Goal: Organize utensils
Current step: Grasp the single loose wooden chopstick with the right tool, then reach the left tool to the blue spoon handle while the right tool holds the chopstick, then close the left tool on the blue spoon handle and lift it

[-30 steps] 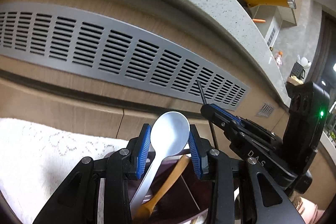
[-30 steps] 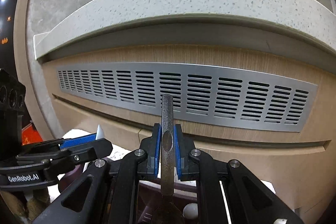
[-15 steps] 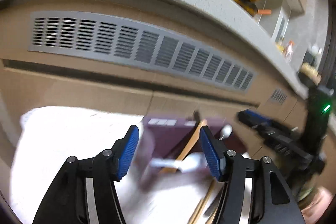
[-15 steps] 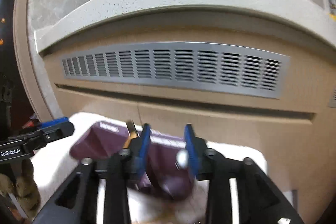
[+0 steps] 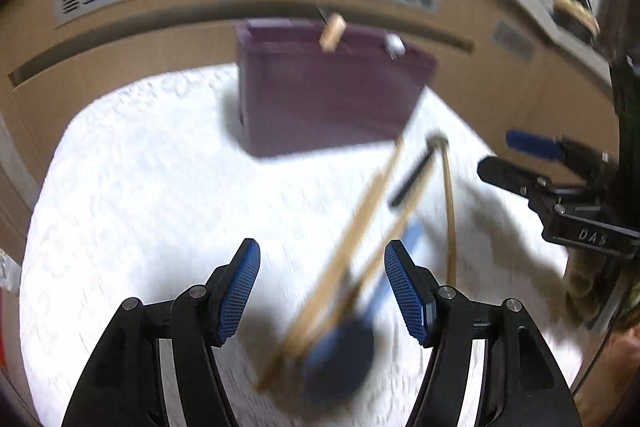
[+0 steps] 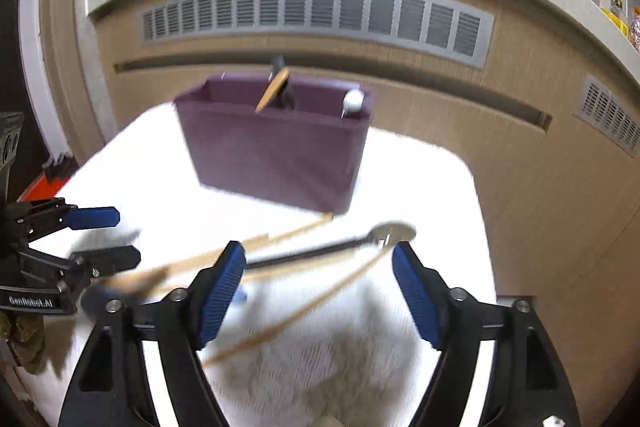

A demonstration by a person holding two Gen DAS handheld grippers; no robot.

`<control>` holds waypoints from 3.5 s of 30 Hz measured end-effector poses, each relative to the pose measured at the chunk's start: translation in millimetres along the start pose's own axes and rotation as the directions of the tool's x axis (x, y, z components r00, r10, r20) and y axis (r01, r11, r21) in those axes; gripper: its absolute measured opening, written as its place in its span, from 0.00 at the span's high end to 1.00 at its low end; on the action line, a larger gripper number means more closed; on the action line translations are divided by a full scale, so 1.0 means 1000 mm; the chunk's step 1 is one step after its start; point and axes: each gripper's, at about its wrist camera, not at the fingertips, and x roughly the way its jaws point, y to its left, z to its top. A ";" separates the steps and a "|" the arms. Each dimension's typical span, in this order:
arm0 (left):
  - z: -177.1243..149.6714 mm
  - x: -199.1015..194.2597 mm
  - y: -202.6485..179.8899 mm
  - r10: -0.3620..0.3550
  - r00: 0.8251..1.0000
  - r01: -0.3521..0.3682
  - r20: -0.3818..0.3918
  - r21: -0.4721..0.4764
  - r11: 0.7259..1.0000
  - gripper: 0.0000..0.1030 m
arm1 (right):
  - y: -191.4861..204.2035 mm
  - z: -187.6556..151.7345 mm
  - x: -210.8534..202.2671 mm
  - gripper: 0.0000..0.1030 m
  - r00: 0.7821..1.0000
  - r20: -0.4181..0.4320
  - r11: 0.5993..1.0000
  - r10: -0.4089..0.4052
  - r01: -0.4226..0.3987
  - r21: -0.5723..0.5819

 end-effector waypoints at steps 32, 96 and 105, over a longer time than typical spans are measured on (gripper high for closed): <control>-0.011 -0.008 0.040 0.129 0.992 -0.127 0.002 -0.163 0.978 0.35 | -0.032 0.033 0.123 0.67 0.955 -0.270 0.960 -0.123 0.184 0.213; 0.022 0.057 -0.092 -0.002 0.954 0.092 -0.298 0.288 0.953 0.79 | -0.043 -0.056 -0.017 0.84 0.978 -0.082 0.971 0.191 -0.176 0.163; 0.001 -0.030 -0.030 -0.018 1.000 0.018 -0.010 -0.025 1.000 0.87 | -0.029 -0.063 -0.023 0.80 0.979 -0.141 0.985 0.151 -0.136 0.110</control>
